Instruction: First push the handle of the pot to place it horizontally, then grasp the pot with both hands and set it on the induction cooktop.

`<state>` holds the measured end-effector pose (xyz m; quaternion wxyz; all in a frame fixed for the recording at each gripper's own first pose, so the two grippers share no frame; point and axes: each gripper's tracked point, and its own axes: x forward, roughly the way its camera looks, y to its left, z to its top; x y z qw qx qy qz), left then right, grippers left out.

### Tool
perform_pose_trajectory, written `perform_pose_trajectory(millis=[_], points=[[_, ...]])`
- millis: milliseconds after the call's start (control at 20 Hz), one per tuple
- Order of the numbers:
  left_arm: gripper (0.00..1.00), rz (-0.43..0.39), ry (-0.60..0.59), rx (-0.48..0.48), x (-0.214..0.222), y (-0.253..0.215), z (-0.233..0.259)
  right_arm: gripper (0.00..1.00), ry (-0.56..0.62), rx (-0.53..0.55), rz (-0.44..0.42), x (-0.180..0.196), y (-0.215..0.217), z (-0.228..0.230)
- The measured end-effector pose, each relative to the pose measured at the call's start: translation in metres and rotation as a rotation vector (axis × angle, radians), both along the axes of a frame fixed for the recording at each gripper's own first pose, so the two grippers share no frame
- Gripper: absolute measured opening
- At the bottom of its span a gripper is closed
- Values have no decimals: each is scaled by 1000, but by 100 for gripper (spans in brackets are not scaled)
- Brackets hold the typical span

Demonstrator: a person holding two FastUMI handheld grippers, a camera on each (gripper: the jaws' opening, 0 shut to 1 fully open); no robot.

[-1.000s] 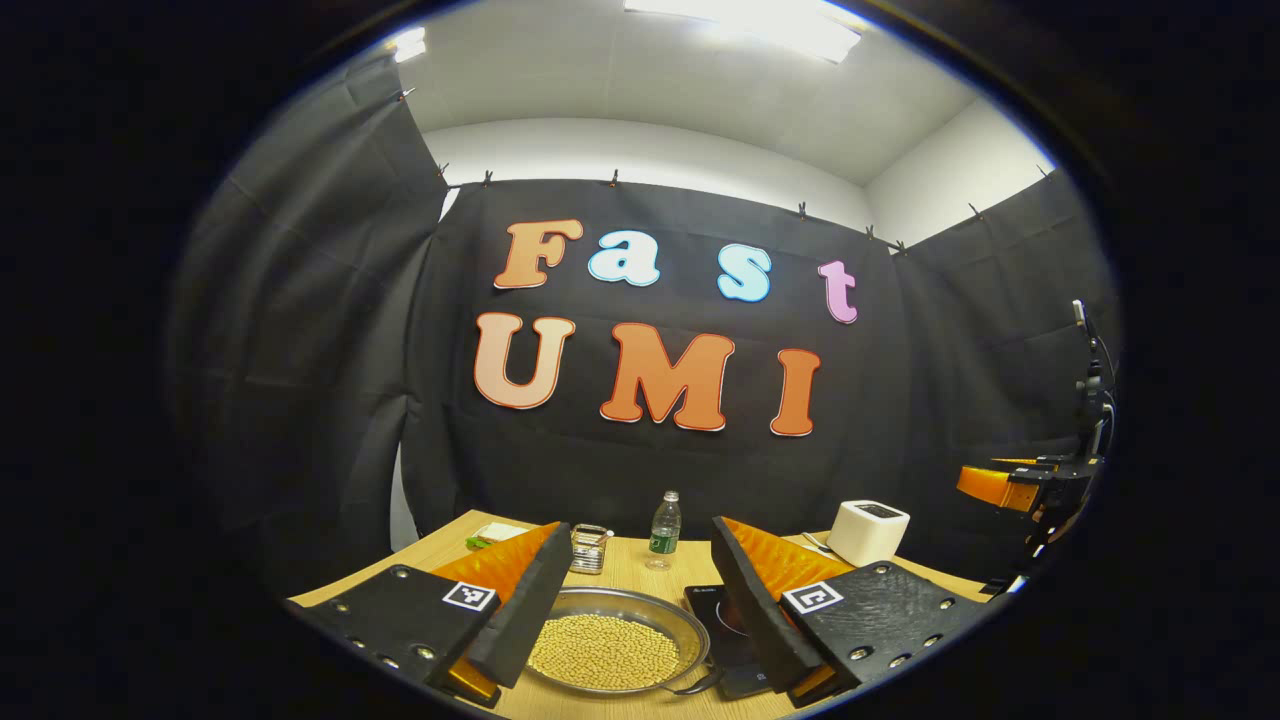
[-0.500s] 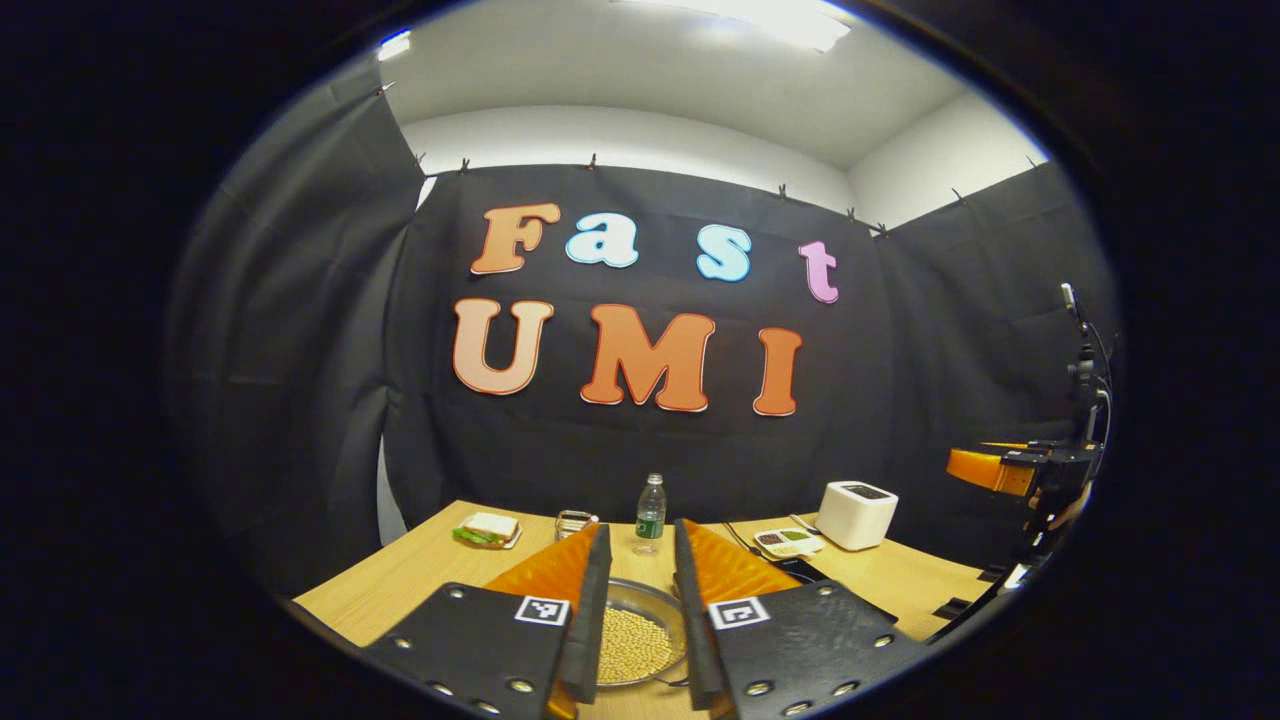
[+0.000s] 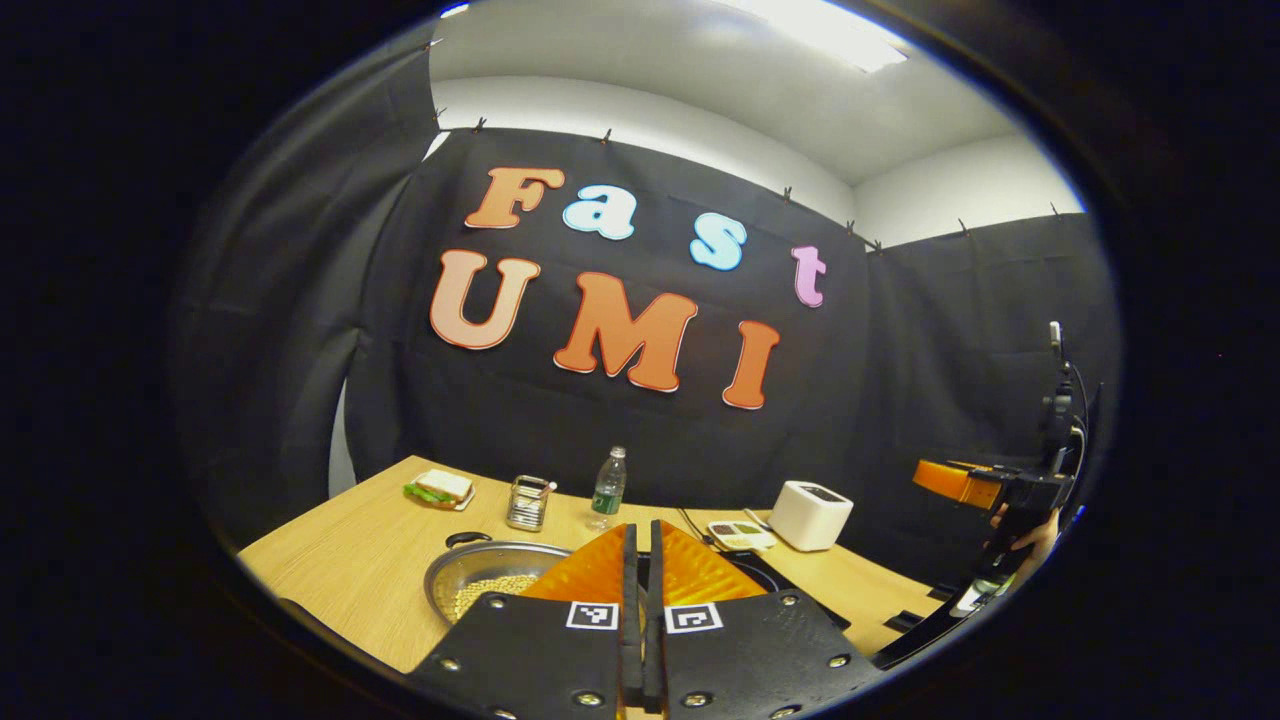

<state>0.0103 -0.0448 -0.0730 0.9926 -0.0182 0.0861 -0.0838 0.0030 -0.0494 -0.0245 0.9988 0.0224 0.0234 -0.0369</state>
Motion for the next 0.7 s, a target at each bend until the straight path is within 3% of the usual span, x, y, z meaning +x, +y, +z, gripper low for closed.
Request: perform_pose_trajectory(millis=[300, 550, 600, 700], points=[[2, -14, 153, 121, -23, 0, -74, 95, 22, 3, -7, -4, -5, -16], [2, -53, 275, 116, -45, -9, -130, 95, 29, 17, -20, -2, -8, -21], [2, -54, 293, 117, -47, -10, -140, 100, 31, 18, -21, -1, -8, -23], [2, -56, 327, 127, -52, -9, -156, 95, 36, 17, -24, -1, -9, -27]])
